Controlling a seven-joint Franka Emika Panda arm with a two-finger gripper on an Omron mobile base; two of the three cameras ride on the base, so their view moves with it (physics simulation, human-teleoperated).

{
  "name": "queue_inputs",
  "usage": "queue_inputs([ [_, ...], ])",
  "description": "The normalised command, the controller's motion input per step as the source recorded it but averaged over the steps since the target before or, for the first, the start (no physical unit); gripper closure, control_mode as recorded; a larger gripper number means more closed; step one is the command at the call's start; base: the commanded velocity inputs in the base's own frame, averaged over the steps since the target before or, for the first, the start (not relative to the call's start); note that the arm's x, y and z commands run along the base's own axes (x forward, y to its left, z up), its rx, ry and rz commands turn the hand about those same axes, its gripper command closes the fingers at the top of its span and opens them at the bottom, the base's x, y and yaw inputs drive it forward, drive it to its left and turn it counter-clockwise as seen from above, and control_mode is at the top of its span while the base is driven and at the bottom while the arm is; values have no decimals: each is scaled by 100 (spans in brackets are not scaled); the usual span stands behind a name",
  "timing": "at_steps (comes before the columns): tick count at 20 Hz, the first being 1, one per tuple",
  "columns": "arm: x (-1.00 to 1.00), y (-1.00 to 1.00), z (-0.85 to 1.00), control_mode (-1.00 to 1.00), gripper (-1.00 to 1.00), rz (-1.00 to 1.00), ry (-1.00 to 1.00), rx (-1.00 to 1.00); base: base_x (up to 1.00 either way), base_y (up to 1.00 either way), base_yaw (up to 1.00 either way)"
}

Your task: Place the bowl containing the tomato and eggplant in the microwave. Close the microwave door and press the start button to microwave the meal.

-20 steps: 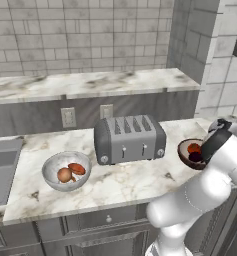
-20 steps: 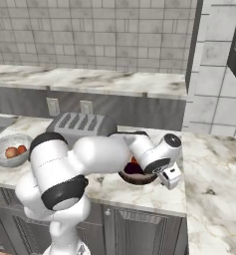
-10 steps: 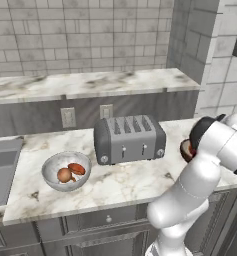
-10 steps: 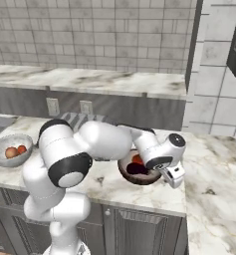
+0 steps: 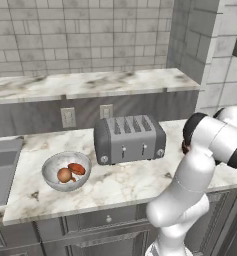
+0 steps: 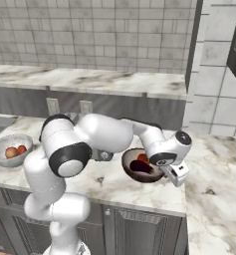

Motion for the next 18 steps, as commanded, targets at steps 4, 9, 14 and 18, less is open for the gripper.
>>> queue_inputs([
  [4, -31, 15, 67, -100, 100, 1, -6, 0, 0, 0, 0],
  [9, -62, 27, 71, -100, 100, 0, -12, -1, 0, 0, 0],
  [14, -73, 40, 64, -100, 100, 2, -1, -1, 0, 0, 0],
  [18, -62, 51, 62, -100, 100, 4, 0, -1, 0, 0, 0],
])
